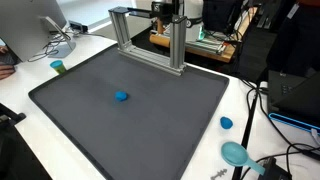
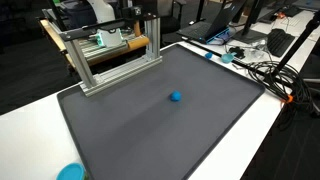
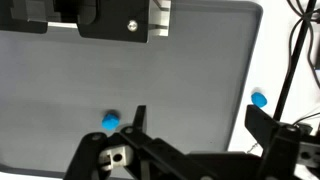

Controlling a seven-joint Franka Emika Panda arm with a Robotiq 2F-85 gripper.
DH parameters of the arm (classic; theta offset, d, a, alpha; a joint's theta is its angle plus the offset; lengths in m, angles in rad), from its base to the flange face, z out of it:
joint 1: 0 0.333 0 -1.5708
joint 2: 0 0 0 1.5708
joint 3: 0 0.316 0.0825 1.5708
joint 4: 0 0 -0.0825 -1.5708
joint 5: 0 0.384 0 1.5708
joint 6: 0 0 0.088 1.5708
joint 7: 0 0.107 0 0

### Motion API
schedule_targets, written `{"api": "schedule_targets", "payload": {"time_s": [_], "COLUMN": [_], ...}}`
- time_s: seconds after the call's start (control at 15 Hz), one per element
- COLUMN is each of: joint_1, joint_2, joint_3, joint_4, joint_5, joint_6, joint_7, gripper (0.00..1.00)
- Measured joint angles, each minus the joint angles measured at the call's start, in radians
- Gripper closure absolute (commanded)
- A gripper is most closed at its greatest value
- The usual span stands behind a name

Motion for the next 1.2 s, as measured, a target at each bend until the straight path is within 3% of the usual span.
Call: {"api": "schedule_targets", "payload": {"time_s": [0.67, 0.93, 1.2], "joint_1": [0.001, -0.006, -0.015], "joint_2": [-0.001, -0.064, -0.206], "joint_3": [-0.004, -0.061, -0.13], "joint_4": [0.001, -0.007, -0.12], "joint_5": [0.0, 0.033, 0.092], "joint_6": [0.001, 0.014, 0.008], "joint_7": [0.0, 0.032, 0.026], "gripper": [0.0, 0.0, 0.0]}}
